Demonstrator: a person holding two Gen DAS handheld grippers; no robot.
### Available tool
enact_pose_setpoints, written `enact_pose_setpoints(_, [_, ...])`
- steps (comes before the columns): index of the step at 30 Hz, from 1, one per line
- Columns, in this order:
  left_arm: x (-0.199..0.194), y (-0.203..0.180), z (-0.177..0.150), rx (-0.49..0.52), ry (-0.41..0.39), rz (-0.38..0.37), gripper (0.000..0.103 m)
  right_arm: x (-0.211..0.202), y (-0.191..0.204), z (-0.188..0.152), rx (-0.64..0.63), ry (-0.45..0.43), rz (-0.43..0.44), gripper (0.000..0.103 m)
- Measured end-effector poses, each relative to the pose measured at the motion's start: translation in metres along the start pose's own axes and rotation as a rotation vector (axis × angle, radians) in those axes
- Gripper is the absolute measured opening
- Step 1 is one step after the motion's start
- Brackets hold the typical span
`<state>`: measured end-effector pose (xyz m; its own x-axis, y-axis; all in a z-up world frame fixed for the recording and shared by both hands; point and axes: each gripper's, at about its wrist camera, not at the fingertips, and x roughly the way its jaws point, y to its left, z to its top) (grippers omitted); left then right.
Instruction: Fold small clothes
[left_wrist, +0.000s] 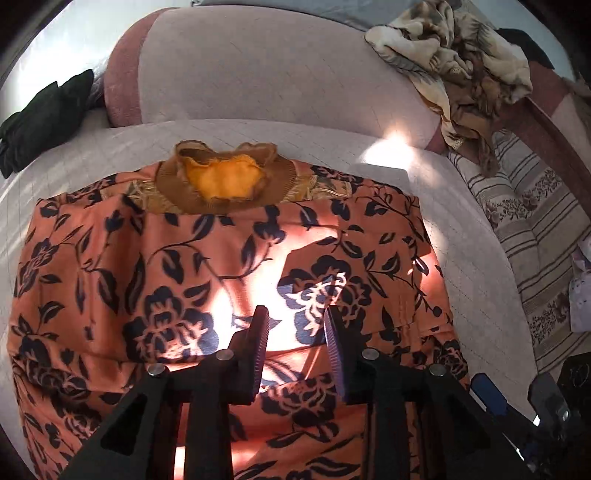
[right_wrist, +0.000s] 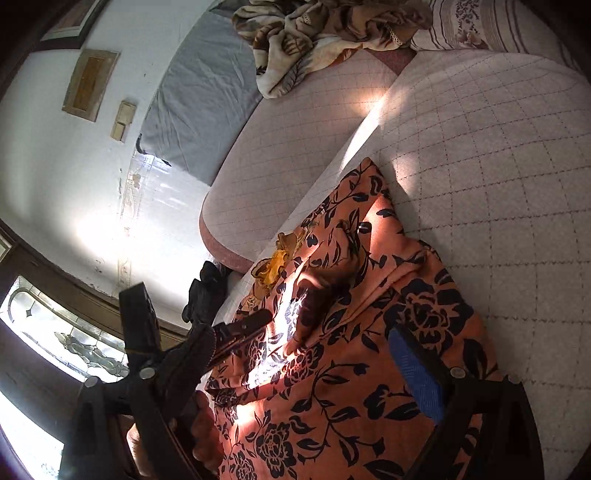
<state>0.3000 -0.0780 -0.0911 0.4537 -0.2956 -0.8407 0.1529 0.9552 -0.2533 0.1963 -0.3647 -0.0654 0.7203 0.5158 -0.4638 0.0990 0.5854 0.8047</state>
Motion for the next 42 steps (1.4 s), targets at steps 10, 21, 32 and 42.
enact_pose_setpoints(10, [-0.094,0.152,-0.033,-0.102,-0.202,0.158,0.067,0.051,0.037,0.029,-0.152,0.127,-0.150,0.096])
enact_pose_setpoints(21, [-0.045,0.231,-0.045,-0.248,-0.109,0.117,0.067,0.156,0.049,0.061,-0.505,0.322,-0.679,0.002])
enact_pose_setpoints(32, [-0.044,0.227,-0.051,-0.163,-0.121,0.173,0.067,0.129,0.044,0.082,-0.287,0.237,-0.439,0.032])
enact_pose_setpoints(42, [-0.043,0.228,-0.052,-0.155,-0.138,0.197,0.067,0.166,0.042,0.077,-0.357,0.305,-0.504,0.057])
